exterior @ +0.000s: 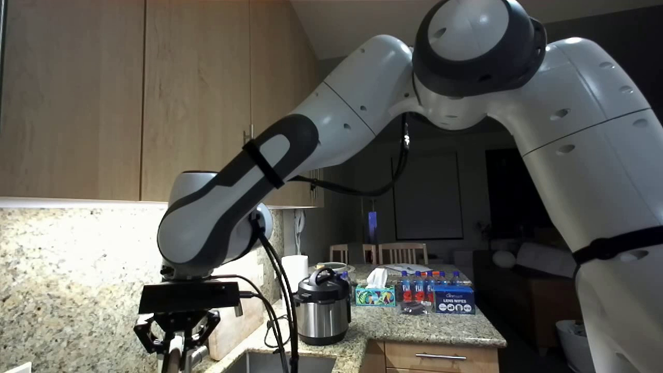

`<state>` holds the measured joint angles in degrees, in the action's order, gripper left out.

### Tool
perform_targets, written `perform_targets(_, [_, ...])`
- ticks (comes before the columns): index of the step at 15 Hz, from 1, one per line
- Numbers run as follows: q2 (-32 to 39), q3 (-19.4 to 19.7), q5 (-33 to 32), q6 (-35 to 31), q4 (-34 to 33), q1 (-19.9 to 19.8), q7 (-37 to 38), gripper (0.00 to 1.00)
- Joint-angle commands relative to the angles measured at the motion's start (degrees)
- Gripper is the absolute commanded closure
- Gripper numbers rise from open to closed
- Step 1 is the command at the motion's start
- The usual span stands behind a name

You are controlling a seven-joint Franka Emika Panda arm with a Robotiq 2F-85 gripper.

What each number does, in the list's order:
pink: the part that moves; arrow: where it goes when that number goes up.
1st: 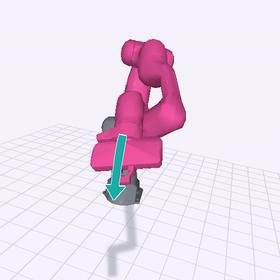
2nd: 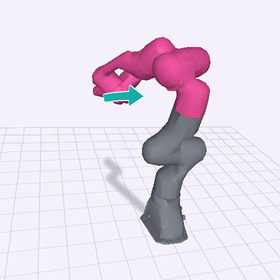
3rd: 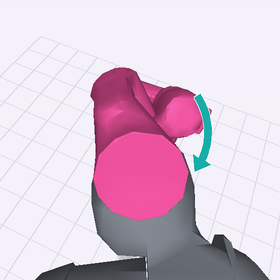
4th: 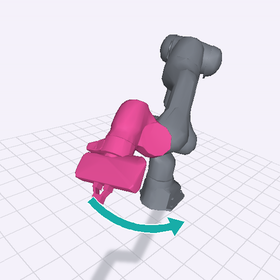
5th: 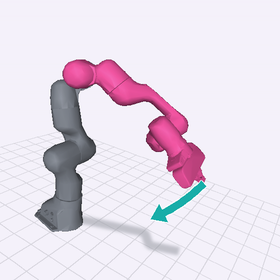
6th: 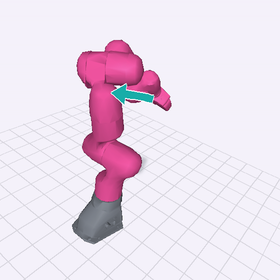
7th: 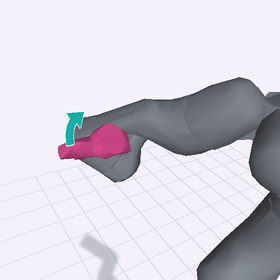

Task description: Pick up the cooking stick and stir in the pot

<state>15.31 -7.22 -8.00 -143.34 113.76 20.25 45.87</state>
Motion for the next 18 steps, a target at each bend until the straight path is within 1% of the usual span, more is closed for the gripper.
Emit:
perform_targets(1, [0.2,-0.8,0.7,-1.8,1.2,-0.2,-1.2,0.90])
perform_targets(5, [0.2,-2.1,2.3,-2.2,1.8,-0.6,-4.2,0.90])
perform_targets(11, [0.2,-2.3,3.5,-2.6,2.9,-0.5,-3.2,0.90])
perform_targets(18, [-0.9,-2.8,8.8,-3.2,5.7,-2.2,-7.6,0.90])
